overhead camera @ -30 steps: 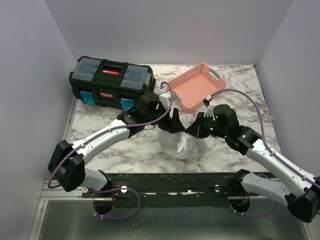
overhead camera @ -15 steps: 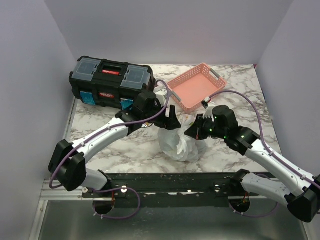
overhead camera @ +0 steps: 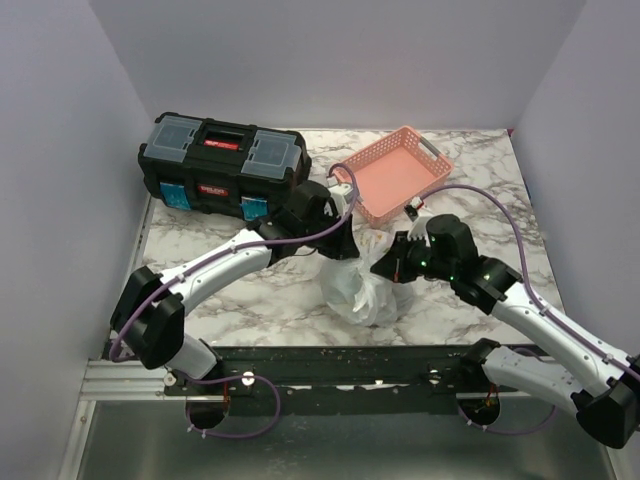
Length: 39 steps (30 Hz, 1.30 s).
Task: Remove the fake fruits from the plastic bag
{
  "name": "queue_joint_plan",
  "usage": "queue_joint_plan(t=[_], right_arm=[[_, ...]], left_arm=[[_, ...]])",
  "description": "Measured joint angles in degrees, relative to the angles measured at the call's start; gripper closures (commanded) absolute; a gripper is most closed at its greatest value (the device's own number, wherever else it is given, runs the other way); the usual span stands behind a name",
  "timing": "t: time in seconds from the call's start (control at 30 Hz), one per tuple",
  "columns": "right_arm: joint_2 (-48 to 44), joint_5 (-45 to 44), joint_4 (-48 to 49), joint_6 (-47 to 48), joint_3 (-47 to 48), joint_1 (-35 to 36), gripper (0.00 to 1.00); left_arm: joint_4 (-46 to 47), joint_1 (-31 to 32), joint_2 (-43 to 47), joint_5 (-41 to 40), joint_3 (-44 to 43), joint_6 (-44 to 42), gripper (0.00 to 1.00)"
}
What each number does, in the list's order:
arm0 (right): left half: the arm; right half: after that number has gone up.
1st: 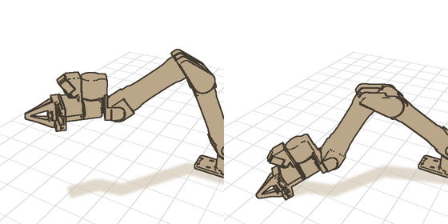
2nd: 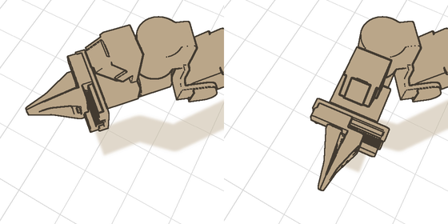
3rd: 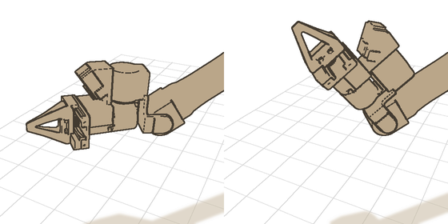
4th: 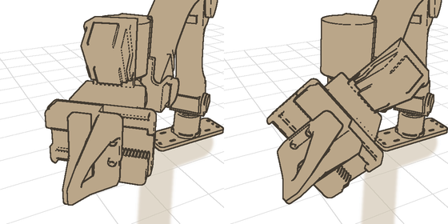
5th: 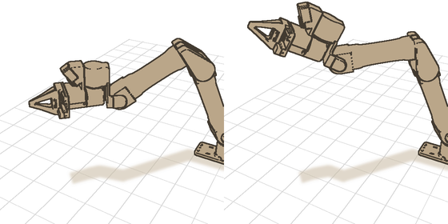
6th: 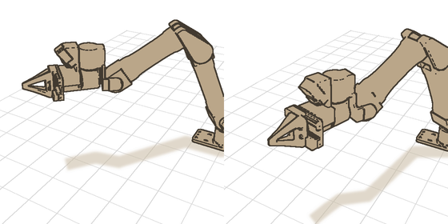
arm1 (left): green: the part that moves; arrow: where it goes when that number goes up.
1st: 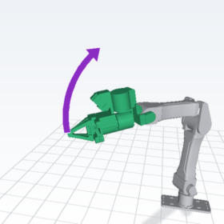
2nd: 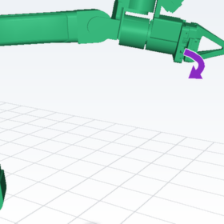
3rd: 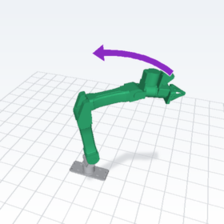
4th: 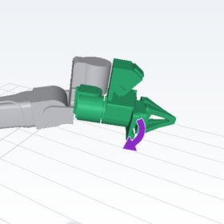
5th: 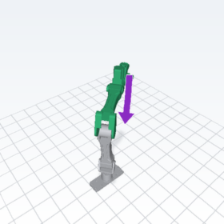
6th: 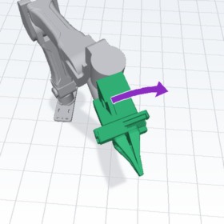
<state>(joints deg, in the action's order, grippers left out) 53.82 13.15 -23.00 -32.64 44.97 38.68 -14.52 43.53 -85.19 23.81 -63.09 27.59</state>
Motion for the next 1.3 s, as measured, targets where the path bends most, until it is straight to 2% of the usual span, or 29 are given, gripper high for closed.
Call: queue_joint_plan(t=[0.03,0.3,0.47,0.53,0.6,0.67,0.73,0.97,1.03,1.17,1.3], right_arm=[[-0.2,0.0,0.0,-0.1,0.0,0.0,0.99],[-0.7,-3.1,0.0,-0.8,-0.1,0.0,0.99],[-1.9,-12.9,-2.3,-3.1,-0.1,0.0,0.98],[-2.7,-17.8,-4.4,-4.2,-0.1,0.1,0.85],[-3.2,-21.4,-6.3,-5.0,-0.1,0.1,0.66],[-3.3,-23.1,-7.4,-4.6,0.0,0.0,0.58],[-3.0,-22.2,-7.6,-2.7,0.7,0.0,0.55],[-1.3,-14.0,-5.8,2.4,4.8,0.1,0.29],[-0.2,-12.5,-5.5,3.3,6.3,0.2,0.25],[2.8,-11.5,-5.8,4.8,8.9,0.7,0.24],[6.8,-12.4,-6.8,5.9,10.4,1.1,0.27]], left_arm=[[-0.7,-0.1,0.2,-1.0,-0.8,-0.3,1.0],[-4.1,-3.2,7.6,-10.5,-0.7,-0.8,1.0],[-3.3,-3.8,15.1,-15.4,4.2,1.6,1.0],[-2.7,-3.8,17.2,-16.2,6.2,2.5,1.0],[-2.0,-3.8,18.5,-16.4,7.8,3.0,1.0],[-1.5,-3.8,19.0,-16.4,8.7,3.5,1.0],[-1.2,-4.0,19.0,-16.1,8.8,3.8,1.0],[-0.2,-4.1,18.6,-14.1,8.8,4.6,1.0],[0.0,-4.1,18.5,-13.6,8.8,4.9,1.0],[0.2,-4.1,18.5,-12.4,8.8,5.0,1.0],[0.3,-4.1,18.5,-11.9,8.8,5.1,1.0]])
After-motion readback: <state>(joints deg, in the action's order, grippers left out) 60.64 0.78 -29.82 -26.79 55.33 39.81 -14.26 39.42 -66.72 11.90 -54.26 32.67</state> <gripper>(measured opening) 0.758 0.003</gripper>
